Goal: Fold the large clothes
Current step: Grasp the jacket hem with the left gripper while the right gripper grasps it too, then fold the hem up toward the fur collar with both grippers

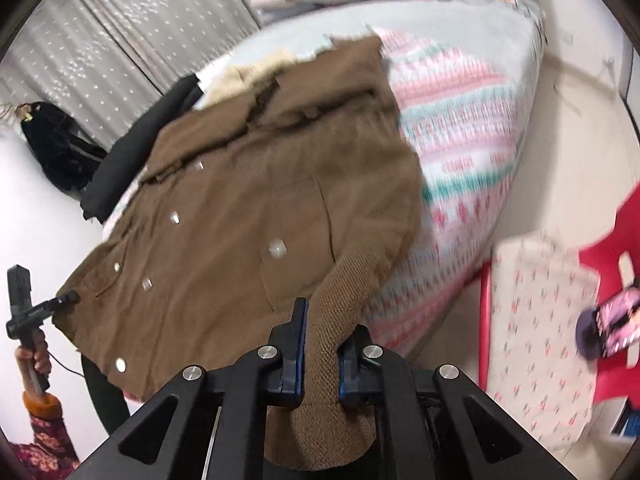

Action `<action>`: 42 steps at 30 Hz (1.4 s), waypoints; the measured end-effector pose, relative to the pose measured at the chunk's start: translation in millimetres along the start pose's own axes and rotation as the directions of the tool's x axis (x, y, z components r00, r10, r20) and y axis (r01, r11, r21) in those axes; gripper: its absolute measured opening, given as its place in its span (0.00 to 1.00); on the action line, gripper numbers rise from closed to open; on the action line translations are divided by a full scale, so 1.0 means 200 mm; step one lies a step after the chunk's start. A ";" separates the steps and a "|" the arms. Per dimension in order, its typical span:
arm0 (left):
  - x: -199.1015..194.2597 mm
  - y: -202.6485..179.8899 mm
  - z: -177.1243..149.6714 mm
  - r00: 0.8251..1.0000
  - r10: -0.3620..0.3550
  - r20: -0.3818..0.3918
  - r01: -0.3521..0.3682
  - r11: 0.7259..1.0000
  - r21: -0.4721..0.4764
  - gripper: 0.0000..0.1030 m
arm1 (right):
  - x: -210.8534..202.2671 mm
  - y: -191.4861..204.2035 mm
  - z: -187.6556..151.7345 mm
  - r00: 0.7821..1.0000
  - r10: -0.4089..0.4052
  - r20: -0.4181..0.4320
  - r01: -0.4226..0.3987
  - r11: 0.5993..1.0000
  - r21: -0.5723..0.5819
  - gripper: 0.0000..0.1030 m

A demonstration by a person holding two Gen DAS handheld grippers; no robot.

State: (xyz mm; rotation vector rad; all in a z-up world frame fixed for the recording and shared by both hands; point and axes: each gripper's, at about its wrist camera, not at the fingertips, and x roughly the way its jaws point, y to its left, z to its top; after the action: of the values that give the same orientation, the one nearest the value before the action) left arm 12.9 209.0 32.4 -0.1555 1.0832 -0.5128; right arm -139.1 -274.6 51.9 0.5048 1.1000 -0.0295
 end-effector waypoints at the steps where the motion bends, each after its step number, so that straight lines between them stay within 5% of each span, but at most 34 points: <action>1: -0.01 -0.03 0.04 1.000 -0.005 0.025 0.005 1.000 0.001 0.14 | -0.01 0.03 0.04 1.000 0.001 0.026 -0.001 1.000 -0.013 0.10; 14: 0.02 -0.16 0.63 0.965 -0.021 0.263 0.055 0.991 -0.121 0.13 | -0.07 0.28 0.57 0.955 -0.003 0.296 0.016 0.999 -0.042 0.09; 19: 0.20 -0.13 0.82 0.949 0.051 0.311 0.017 0.977 -0.212 0.13 | -0.02 0.26 0.79 0.932 -0.046 0.359 0.039 0.999 0.026 0.09; 24: 0.37 -0.05 0.98 0.945 0.115 0.305 -0.028 0.961 -0.274 0.13 | 0.15 0.14 0.95 0.932 -0.116 0.344 0.081 0.990 0.115 0.09; 32: 0.83 0.23 1.04 0.954 0.192 0.231 -0.095 0.923 -0.374 0.15 | 0.61 -0.22 1.06 0.965 -0.167 0.201 0.112 0.959 0.260 0.09; 35: 0.96 0.18 1.03 0.932 0.289 0.221 -0.222 0.933 -0.284 0.16 | 0.80 -0.25 1.02 0.963 -0.232 0.140 0.198 0.955 0.220 0.09; 40: 0.99 -0.01 0.98 0.859 0.413 0.302 -0.417 0.907 -0.054 0.18 | 0.85 -0.23 1.04 0.957 -0.259 0.129 0.230 0.951 0.206 0.13; 42: 0.99 -0.02 0.97 0.856 0.413 0.312 -0.426 0.904 -0.027 0.23 | 0.85 -0.24 1.04 0.962 -0.245 0.122 0.214 0.951 0.222 0.14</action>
State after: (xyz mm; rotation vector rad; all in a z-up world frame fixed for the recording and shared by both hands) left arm 252.7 88.4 -33.8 0.0418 0.7619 -0.1073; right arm 102.4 -364.2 -38.1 0.5481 1.0091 -0.3848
